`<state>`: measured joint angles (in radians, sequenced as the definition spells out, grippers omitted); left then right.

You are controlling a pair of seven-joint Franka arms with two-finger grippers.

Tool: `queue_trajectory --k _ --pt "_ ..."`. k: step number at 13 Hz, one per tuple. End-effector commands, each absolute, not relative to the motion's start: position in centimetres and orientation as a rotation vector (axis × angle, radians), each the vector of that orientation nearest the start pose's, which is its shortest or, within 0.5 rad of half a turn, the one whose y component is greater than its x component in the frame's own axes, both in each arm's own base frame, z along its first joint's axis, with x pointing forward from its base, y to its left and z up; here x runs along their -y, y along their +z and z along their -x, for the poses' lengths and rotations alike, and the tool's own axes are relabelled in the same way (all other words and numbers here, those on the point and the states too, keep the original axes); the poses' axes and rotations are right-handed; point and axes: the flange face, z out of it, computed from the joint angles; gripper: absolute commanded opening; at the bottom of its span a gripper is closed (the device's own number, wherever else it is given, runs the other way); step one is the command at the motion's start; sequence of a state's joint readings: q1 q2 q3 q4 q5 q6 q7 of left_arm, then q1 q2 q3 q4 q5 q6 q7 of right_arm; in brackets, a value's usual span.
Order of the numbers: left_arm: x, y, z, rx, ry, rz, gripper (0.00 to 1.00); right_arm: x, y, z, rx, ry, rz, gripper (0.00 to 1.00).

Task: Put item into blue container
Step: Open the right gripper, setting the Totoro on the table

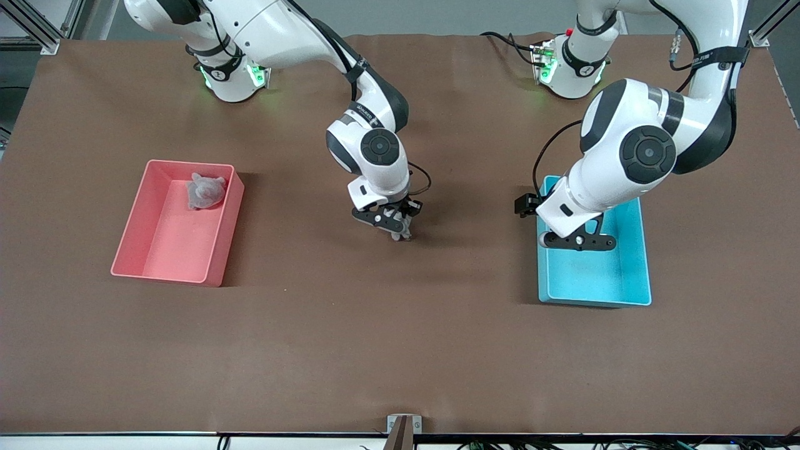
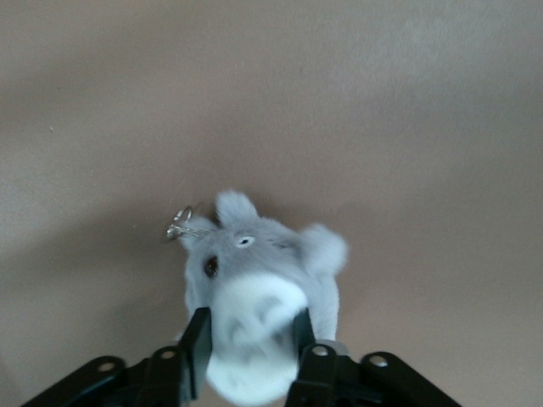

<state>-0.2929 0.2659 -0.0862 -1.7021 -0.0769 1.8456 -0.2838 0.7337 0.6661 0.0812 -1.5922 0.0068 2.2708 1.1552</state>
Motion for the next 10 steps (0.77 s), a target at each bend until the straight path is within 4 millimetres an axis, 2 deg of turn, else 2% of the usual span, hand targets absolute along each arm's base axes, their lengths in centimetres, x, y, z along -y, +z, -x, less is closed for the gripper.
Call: queue_trajectory --k 1,2,4,5,8,10 --pt "23.4 43.0 -57.9 -0.084 0.225 3.193 1.00 -49.7 26.0 -49.6 -0.563 -0.003 3.053 1.00" --pt "23.5 42.9 -57.9 -0.087 0.227 3.191 1.00 -49.5 26.4 -49.9 -0.564 -0.008 3.051 1.00" --pt "23.8 42.4 -57.9 -0.072 0.254 3.215 1.00 -47.2 30.2 -51.9 -0.620 -0.031 3.017 1.00" --pt "24.2 42.1 -57.8 -0.054 0.268 3.242 1.00 -46.3 31.3 -52.2 -0.632 -0.010 3.041 1.00" --pt "27.7 40.7 -56.8 -0.017 0.275 3.240 1.00 -40.6 37.5 -54.4 -0.661 0.026 3.074 1.00" --pt "32.9 38.6 -55.1 0.010 0.260 3.237 1.00 -35.2 41.0 -55.8 -0.644 0.102 3.114 1.00"
